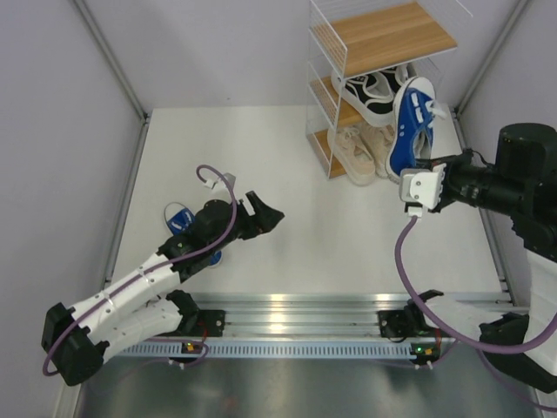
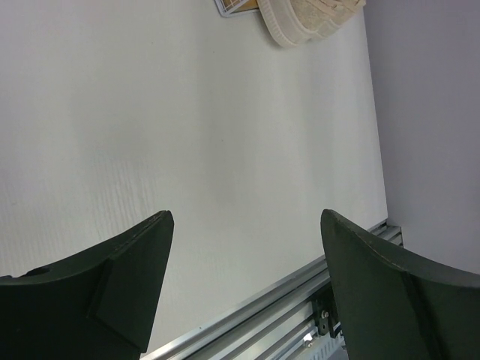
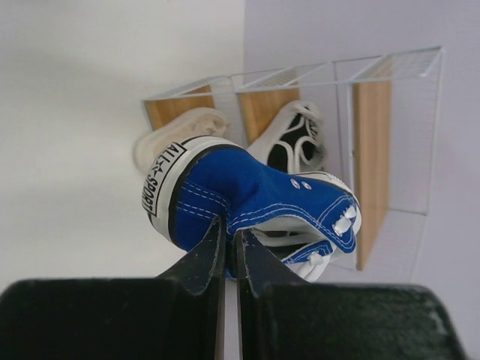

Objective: Place and organize the shoes onto the shoe shelf

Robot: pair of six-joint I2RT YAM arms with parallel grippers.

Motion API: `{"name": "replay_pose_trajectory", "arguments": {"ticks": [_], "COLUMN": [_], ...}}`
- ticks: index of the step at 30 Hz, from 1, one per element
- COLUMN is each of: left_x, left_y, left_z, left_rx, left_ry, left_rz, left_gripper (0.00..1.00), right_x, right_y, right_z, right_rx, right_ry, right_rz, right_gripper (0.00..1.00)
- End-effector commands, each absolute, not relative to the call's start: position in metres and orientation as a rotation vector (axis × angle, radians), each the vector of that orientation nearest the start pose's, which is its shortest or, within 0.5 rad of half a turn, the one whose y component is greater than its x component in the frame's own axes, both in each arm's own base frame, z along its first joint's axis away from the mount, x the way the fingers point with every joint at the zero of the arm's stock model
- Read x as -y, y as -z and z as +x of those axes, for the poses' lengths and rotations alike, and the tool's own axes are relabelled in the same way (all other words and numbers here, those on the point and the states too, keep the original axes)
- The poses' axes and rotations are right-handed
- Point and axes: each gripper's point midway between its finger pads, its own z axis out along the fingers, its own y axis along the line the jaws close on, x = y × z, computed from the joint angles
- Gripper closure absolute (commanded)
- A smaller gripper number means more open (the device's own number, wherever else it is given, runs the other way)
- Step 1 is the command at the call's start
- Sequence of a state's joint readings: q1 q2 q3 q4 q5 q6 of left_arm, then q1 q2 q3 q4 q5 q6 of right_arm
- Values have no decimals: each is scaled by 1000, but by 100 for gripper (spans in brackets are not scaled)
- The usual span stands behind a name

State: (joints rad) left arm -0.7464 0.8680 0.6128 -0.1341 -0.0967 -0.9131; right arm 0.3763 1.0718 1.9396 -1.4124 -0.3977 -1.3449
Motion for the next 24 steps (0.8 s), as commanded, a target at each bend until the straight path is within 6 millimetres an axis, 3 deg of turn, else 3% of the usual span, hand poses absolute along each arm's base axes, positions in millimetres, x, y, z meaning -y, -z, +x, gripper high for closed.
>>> {"name": "replay_pose_trajectory", "arguments": {"ticks": [1,9,14,24], "left_x": [238,241,241,239], "left_y": [-202,-201,-200,-198], "left_z": [231,228,225,222], "left_rx": [-2028,-2026,-2024,-2014], "left_ry": [1015,1045,1052,1064], "left_rz": [-221,-200,-184,-162], "left_gripper": [15,15,15,15], "right_x": [-82,-64,-65,-74], "right_y": [-448,-475,-495,-509], "right_z": [194,230,251,305], "right_rx": [-1179,-1133,-1049,-923], "right_ry": [358,625,743,873], "right_rz": [-1754,-1822,-1871,-1936], "right_gripper": [100,100,100,100]}}
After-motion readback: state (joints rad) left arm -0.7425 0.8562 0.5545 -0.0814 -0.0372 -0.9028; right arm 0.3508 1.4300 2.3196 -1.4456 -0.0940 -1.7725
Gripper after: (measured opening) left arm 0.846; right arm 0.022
